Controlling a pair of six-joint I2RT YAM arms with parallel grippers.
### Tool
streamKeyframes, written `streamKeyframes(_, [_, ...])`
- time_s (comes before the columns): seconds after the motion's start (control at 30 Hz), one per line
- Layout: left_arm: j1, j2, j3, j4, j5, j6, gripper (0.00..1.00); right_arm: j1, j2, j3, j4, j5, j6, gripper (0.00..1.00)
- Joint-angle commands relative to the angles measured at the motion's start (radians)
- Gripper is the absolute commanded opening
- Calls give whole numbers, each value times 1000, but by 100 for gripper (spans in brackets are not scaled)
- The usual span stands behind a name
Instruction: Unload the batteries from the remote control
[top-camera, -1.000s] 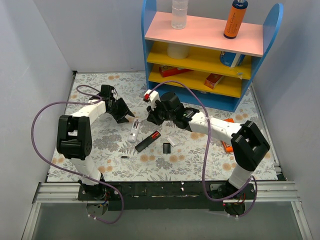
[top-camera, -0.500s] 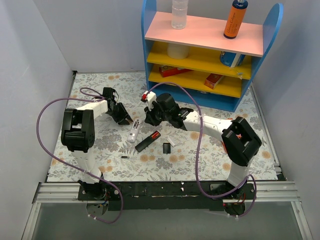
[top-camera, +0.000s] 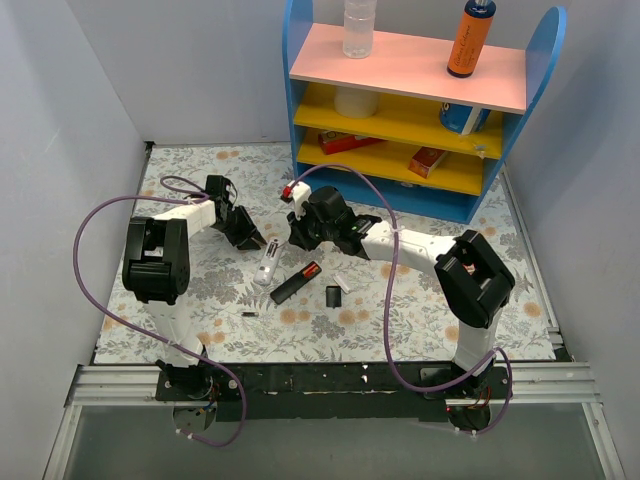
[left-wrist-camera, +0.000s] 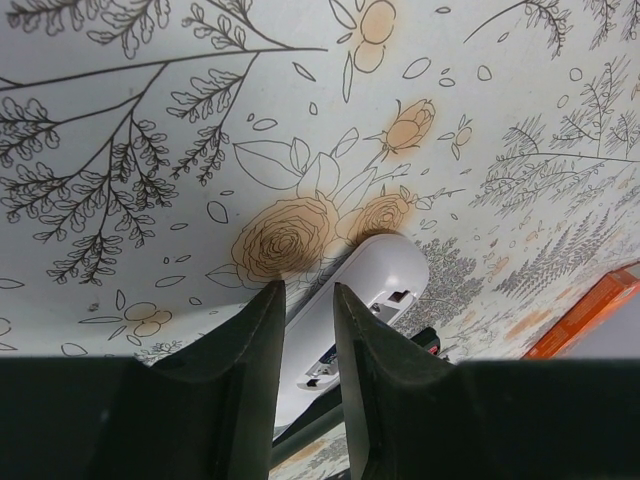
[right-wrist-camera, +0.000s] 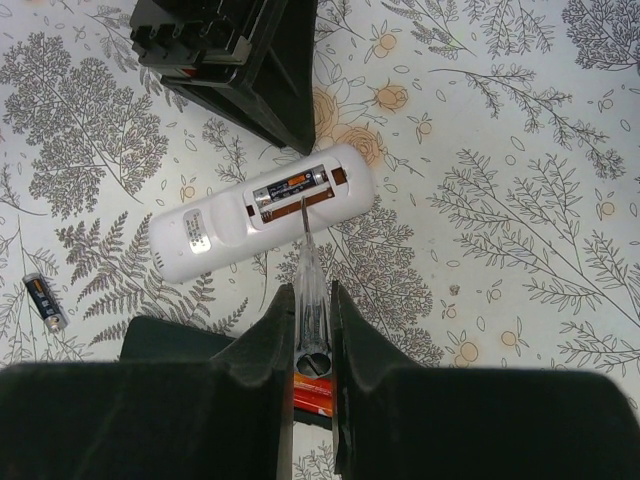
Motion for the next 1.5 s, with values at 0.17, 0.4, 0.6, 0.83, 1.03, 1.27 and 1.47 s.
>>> streamKeyframes(0.17, [-4, -8, -51, -10, -2, 13, 25, -21, 15, -30, 118, -27, 87, 1])
streamKeyframes(0.4, [-4, -22, -77, -2, 18, 5, 25, -42, -6, -93, 191, -93, 135, 1])
streamKeyframes(0.6, [-4, -30, -86, 2, 22, 0, 25, -50, -5, -106, 204, -127, 144, 1])
streamKeyframes(0.83, [-4, -30, -81, -11, 18, -3, 25, -81, -24, -181, 309, -214, 205, 1])
streamKeyframes(1.03, [-4, -31, -75, -31, 6, -3, 25, -105, -34, -202, 343, -243, 228, 1])
streamKeyframes(1.27, [-1, -25, -57, -59, -10, 5, 27, -113, -49, -206, 365, -250, 224, 1])
streamKeyframes(1.47, [2, -28, -52, -73, -14, 11, 27, -115, -51, -186, 357, -257, 213, 1])
